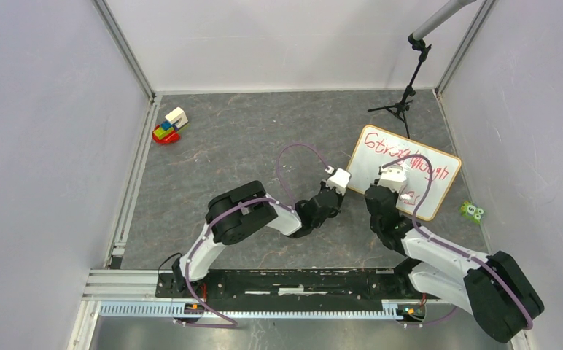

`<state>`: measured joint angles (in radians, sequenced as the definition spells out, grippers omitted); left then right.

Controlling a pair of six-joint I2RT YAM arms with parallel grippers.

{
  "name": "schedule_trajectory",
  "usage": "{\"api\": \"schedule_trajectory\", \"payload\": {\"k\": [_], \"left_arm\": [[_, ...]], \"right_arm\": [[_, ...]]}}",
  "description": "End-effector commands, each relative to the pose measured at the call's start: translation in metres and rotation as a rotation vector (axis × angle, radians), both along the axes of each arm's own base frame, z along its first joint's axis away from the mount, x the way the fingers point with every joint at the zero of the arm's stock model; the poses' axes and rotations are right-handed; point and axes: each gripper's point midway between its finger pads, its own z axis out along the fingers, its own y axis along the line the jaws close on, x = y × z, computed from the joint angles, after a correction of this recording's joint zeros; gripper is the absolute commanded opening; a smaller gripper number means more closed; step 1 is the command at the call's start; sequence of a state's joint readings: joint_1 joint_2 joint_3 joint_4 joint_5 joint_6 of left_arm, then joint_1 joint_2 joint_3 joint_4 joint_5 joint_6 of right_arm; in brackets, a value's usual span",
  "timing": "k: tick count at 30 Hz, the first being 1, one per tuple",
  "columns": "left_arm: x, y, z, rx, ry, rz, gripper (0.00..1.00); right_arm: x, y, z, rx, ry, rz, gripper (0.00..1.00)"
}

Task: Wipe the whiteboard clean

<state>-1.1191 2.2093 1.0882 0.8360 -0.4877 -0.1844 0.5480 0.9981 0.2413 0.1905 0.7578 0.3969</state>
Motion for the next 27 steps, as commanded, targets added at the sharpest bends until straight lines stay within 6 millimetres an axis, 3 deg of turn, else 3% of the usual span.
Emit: {"api": "schedule_trajectory", "payload": {"k": [1,9,14,18,21,24,27], "left_arm": [[0.004,0.02,0.001,-0.044,0.055,0.061,0.26],[-0.018,0.028,0.024,-0.148,0.058,-0.031,0.65],[-0.029,0.032,0.059,-0.236,0.052,-0.118,0.82],[-0.015,0.037,0.107,-0.401,0.122,-0.19,0.92],[0.003,0.031,0.126,-0.47,0.2,-0.247,0.95],[0.026,0.019,0.13,-0.525,0.291,-0.321,0.95],[0.043,0.002,0.12,-0.564,0.402,-0.422,0.93]], "right_arm": [[0.021,0.009,0.024,0.019,-0.061,-0.016,0.07],[0.021,0.003,0.029,0.025,-0.095,-0.058,0.08],[0.022,0.004,0.03,0.009,-0.095,-0.041,0.07],[0.025,0.013,0.028,0.025,-0.099,0.017,0.07],[0.029,0.024,0.028,0.048,-0.114,0.076,0.07],[0.033,0.033,0.027,0.047,-0.107,0.119,0.07],[0.035,0.04,0.03,0.059,-0.117,0.157,0.07]]}}
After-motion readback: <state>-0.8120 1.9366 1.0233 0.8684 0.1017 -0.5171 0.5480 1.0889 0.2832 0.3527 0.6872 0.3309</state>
